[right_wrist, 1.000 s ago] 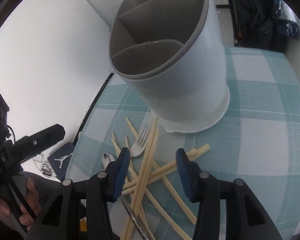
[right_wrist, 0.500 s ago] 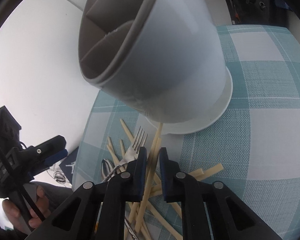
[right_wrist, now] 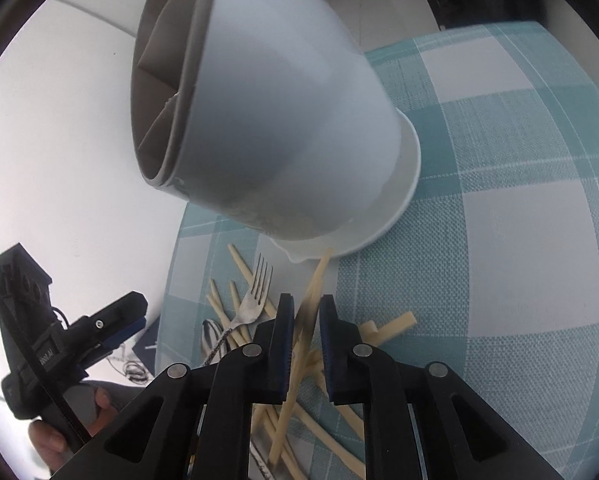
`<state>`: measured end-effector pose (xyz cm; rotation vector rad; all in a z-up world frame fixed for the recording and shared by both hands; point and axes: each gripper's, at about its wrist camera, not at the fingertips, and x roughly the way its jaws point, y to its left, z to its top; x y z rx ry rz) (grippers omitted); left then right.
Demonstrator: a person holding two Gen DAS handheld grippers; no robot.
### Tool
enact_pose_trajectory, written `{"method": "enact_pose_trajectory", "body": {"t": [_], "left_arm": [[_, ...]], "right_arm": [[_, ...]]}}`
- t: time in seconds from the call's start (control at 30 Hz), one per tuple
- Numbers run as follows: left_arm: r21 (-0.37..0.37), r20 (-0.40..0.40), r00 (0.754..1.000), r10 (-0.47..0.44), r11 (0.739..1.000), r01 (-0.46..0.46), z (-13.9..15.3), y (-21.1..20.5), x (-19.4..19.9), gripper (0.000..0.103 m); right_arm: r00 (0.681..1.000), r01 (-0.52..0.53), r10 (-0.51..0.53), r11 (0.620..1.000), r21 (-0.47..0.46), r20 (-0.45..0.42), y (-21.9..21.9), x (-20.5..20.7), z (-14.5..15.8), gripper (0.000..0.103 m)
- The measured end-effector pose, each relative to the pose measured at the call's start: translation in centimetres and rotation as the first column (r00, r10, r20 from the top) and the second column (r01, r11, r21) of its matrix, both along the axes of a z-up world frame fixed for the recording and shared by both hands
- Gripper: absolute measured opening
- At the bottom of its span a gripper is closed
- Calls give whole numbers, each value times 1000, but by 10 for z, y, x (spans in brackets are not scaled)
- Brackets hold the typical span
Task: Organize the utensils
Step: 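Lower the right gripper onto the wooden chopsticks beside the fork and grasp one, then grasp the silver fork with the left gripper while the right gripper lifts the chopstick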
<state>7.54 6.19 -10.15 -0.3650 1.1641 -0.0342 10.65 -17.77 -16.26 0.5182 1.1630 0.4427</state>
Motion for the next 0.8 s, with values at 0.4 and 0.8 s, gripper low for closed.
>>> {"method": "enact_pose_trajectory", "body": {"t": [0.4, 0.8], "left_arm": [[32, 1, 1000, -26, 999, 26, -1, -12, -2, 102], [50, -1, 999, -44, 998, 44, -2, -20, -2, 102]], "right_arm": [[1000, 8, -8, 1000, 5, -5, -15, -9, 5, 15], [1000, -6, 6, 999, 40, -11, -8, -10, -2, 7]]}}
